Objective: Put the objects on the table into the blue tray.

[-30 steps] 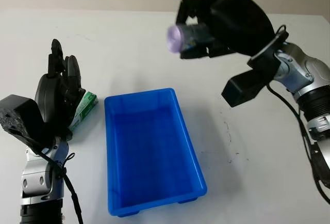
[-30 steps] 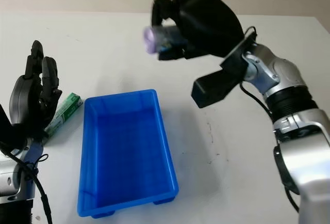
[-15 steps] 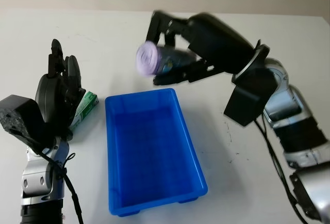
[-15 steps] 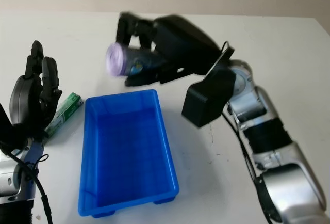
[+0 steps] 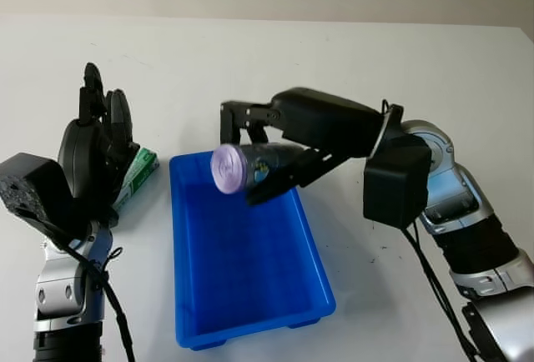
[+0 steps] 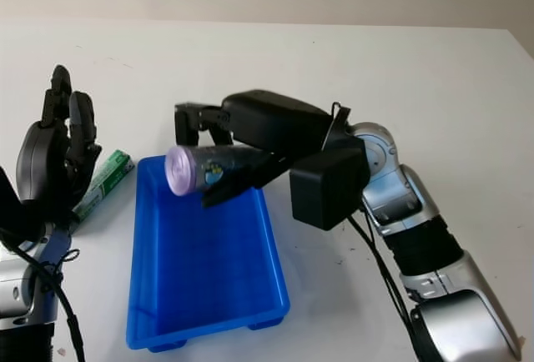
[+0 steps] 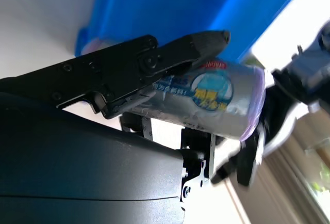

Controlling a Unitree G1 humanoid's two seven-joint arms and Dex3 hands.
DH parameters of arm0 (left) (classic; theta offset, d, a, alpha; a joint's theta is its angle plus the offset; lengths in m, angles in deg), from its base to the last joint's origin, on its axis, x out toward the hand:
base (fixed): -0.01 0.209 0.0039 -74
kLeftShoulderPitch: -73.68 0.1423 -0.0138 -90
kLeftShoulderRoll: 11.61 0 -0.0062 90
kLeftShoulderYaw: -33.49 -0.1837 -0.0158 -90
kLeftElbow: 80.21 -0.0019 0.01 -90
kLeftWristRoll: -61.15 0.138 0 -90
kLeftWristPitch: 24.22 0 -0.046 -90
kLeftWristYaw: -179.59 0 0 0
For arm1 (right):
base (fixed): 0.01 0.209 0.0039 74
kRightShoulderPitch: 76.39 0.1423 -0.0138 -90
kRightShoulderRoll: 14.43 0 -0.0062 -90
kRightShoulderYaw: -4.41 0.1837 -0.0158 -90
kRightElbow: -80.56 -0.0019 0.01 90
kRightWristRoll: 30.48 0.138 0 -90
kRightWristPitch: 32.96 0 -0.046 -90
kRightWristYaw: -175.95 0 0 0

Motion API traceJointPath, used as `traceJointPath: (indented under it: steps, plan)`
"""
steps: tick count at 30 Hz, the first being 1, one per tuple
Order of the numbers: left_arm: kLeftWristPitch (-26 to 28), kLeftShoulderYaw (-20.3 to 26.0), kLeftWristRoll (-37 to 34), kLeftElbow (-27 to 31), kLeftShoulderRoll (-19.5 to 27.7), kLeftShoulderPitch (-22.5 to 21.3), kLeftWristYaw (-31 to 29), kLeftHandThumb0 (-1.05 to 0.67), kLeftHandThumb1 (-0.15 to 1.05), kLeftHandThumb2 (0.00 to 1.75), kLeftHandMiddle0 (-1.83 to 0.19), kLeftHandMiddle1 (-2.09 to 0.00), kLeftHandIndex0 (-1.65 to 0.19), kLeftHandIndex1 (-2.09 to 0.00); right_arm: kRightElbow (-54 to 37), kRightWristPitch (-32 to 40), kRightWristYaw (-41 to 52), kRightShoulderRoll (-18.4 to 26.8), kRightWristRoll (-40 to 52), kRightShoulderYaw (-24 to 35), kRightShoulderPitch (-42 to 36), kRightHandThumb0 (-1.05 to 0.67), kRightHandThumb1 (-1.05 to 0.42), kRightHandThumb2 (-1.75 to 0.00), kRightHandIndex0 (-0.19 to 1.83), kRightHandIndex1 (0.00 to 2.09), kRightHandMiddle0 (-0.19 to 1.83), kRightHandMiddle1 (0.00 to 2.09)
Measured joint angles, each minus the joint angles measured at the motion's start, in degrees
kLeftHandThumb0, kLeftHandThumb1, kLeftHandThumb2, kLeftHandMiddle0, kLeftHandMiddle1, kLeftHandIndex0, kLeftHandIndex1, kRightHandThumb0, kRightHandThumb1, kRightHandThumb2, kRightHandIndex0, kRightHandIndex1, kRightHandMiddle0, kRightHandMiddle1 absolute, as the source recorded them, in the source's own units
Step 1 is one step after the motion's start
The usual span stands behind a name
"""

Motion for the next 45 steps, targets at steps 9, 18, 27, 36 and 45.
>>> traceJointPath:
  steps: [9,18,27,36,45]
  plan:
    - [-0.1,-0.1,0.0,0.0,-0.4,0.0,0.1,-0.78,1.05,0.64,0.17,-0.05,0.19,-0.02,0.6,0.2,5.7,1.1,0.5,-0.1,0.9,-0.64,-1.04,-0.06,-0.19,0.01,-0.19,0.0]
    - [-0.2,0.0,0.1,-0.2,-0.4,0.0,0.2,-0.78,1.05,0.63,0.16,-0.06,0.18,-0.04,0.6,0.5,0.5,-2.6,3.2,2.4,-1.0,-0.75,-1.05,-0.22,-0.19,0.0,-0.19,0.0]
    - [-0.2,0.1,-0.1,-0.2,-0.4,0.7,0.1,-0.78,1.05,0.63,0.19,-0.02,0.19,0.0,0.3,11.4,-18.4,-7.0,5.6,14.0,-8.0,-0.83,-1.05,-0.63,-0.19,0.0,-0.19,0.0]
    - [0.2,0.2,-0.2,-0.2,-0.4,0.7,-0.1,-0.78,1.05,0.63,0.16,-0.05,0.18,-0.03,0.1,27.1,-30.5,-12.3,8.4,20.4,-14.3,-0.75,-1.05,-0.64,-0.19,0.0,-0.19,0.0]
    - [0.2,0.2,0.0,-1.0,0.2,0.3,-0.2,-0.78,1.05,0.63,0.17,-0.05,0.18,-0.03,4.1,25.6,-34.6,-14.1,10.9,24.2,-16.3,-0.71,-1.05,-0.72,-0.19,0.0,-0.19,0.0]
